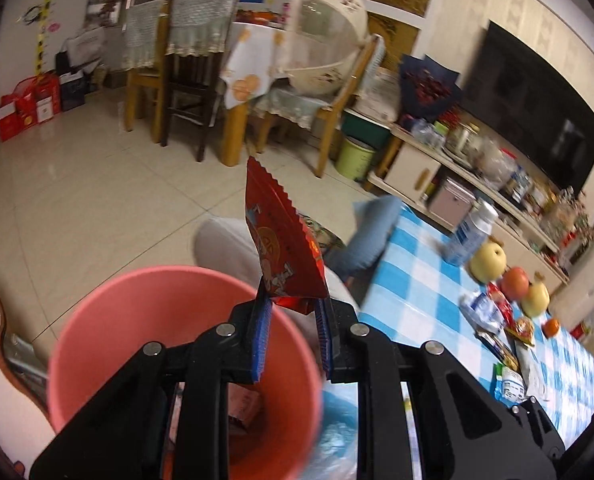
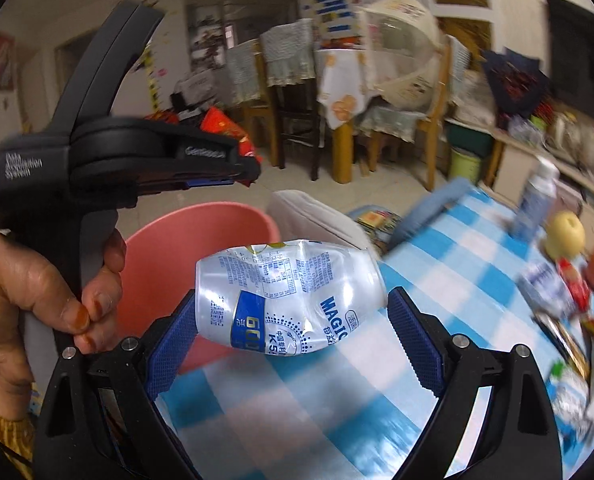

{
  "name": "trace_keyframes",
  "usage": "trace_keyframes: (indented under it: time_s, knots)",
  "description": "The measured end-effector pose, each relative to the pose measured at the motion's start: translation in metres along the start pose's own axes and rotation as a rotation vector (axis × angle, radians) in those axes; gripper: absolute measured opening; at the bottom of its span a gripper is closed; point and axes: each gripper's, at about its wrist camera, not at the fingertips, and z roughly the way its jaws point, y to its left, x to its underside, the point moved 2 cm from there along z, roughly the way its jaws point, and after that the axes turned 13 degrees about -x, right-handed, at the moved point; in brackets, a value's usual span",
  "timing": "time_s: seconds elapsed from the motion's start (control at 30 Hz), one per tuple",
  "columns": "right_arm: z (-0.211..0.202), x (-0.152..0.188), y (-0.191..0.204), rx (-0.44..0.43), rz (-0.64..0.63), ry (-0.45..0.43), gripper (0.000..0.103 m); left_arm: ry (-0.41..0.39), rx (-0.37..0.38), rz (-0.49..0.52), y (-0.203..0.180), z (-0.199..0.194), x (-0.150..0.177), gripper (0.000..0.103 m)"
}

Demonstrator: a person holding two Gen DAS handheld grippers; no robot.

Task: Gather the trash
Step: 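Carry the wrapper and yogurt bottle over the pink bucket and open both tools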

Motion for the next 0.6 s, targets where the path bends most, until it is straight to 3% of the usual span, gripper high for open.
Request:
trace_keyframes:
  time_s: [0.33, 0.4, 0.47, 0.6]
  knots:
    - [0.067, -0.021, 0.031, -0.100, -0.127, 0.065, 0.091, 0.027, -0.160, -0.014, 0.053, 0.017, -0.007, 0.026]
    - [0.076, -0.020, 0.033, -0.103, -0.148, 0.078, 0.092, 0.046, -0.204, 0.001, 0.057, 0.024, -0.005, 0.041]
    - [0.081, -0.018, 0.033, -0.108, -0.155, 0.087, 0.093, 0.057, -0.240, 0.001, 0.060, 0.027, -0.005, 0.070]
    - [0.084, -0.014, 0.036, -0.097, -0.176, 0.095, 0.096, 0.049, -0.248, -0.001, 0.059, 0.026, -0.009, 0.081]
